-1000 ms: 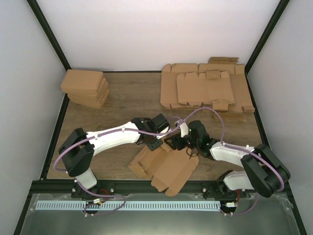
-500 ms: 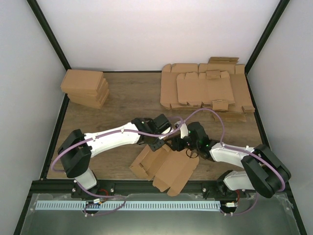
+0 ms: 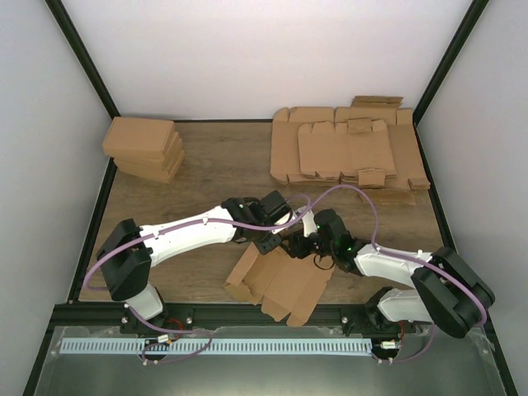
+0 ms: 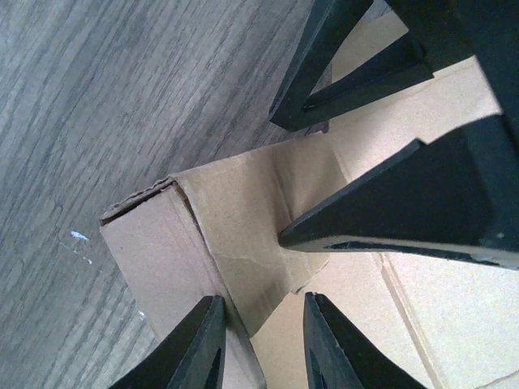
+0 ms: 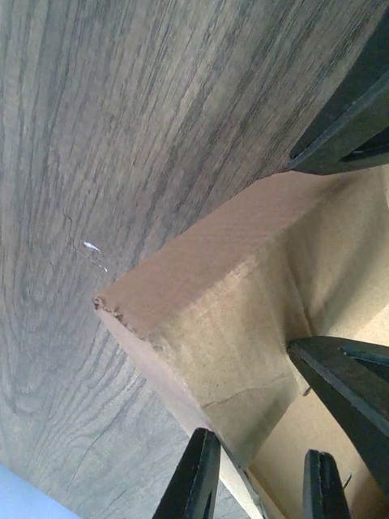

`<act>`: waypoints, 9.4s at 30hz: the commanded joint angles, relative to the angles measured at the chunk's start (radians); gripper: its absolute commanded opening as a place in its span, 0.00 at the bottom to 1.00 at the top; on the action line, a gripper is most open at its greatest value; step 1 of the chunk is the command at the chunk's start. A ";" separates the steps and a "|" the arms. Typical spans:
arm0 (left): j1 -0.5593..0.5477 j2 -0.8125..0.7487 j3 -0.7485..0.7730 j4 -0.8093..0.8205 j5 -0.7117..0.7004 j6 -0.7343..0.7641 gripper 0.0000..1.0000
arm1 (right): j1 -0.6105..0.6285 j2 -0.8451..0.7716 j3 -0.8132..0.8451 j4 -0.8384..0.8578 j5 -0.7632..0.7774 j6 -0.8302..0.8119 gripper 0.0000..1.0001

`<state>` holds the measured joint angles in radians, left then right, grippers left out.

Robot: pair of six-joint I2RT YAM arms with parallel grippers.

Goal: Fold the paper box

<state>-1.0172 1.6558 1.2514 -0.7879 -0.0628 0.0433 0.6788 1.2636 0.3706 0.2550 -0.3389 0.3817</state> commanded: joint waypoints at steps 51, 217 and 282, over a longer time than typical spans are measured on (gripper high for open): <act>-0.035 0.051 0.047 0.080 0.189 -0.016 0.29 | 0.093 -0.294 -0.214 0.166 0.300 0.038 0.58; 0.192 0.011 -0.190 0.414 0.518 -0.353 0.24 | -0.186 -0.387 -0.080 -0.196 -0.159 0.271 0.79; 0.179 0.068 -0.156 0.474 0.642 -0.364 0.24 | -0.095 -0.081 -0.130 0.198 -0.024 -0.004 0.54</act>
<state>-0.8249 1.6894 1.0847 -0.3542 0.4866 -0.3138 0.5594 1.1694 0.2245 0.2867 -0.4179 0.3962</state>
